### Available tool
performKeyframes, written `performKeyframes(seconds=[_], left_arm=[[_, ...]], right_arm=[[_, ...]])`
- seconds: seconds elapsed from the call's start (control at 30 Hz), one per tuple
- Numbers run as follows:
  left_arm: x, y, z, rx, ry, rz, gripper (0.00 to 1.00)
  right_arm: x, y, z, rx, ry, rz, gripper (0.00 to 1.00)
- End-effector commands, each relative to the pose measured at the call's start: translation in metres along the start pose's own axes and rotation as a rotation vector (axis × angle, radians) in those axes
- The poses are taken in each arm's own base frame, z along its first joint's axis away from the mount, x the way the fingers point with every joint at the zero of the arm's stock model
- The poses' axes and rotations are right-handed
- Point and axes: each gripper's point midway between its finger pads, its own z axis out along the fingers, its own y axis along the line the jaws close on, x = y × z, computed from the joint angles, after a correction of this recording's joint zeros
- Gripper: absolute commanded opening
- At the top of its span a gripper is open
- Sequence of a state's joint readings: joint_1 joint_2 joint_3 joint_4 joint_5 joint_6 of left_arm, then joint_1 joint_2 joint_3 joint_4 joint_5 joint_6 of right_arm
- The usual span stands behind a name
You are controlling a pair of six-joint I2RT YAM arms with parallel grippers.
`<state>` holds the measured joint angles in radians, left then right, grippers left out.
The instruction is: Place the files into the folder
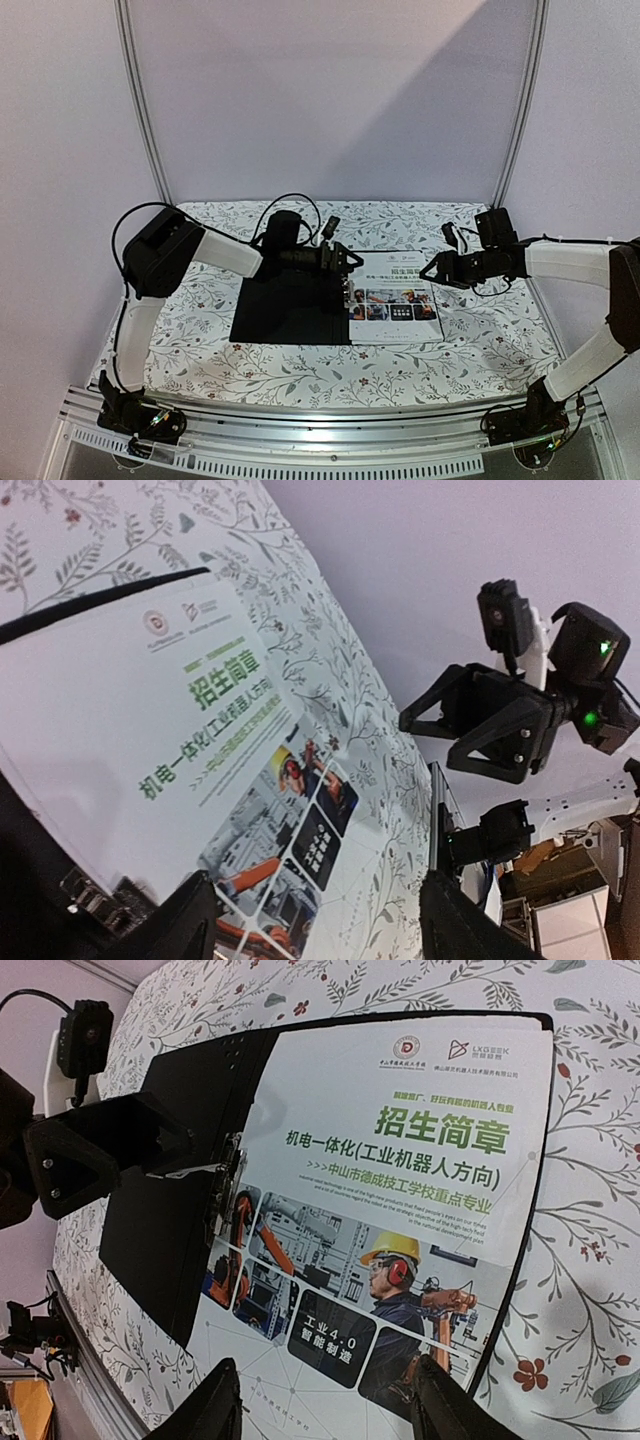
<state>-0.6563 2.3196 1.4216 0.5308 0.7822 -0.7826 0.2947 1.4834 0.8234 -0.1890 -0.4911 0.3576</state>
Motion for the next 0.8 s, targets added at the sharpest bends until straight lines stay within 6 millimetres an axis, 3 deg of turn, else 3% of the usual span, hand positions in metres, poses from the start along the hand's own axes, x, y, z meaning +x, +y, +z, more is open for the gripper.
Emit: performKeyframes(seconds=[0.0,0.1,0.2,0.3,0.4,0.53,0.77], left_arm=[[-0.025,-0.041,-0.01,0.019,-0.039,0.084,0.69],[-0.051,-0.027,-0.033,-0.153,-0.093,0.111,0.71],[-0.068,0.017,-0.082,-0.493,-0.124,0.099,0.73],[-0.048,0.069,-0.154,-0.901,-0.06,0.047,0.74],[-0.016,0.094,-0.204,-1.088,-0.005,-0.007,0.74],[0.032,0.103,-0.23,-1.154,0.07,-0.077,0.74],[0.074,0.1,-0.249,-1.165,0.101,-0.127,0.74]], right_arm=[[0.001,0.002,-0.005,0.005,-0.01,-0.011,0.57],[0.001,0.003,-0.005,-0.001,-0.014,-0.008,0.57],[0.001,0.004,-0.005,-0.007,-0.017,-0.008,0.57],[0.002,0.004,-0.004,-0.013,-0.018,-0.007,0.57],[0.002,0.004,-0.002,-0.017,-0.021,-0.009,0.57],[0.001,0.005,0.001,-0.033,-0.021,-0.008,0.57],[0.0,0.006,0.006,-0.047,-0.007,0.0,0.57]])
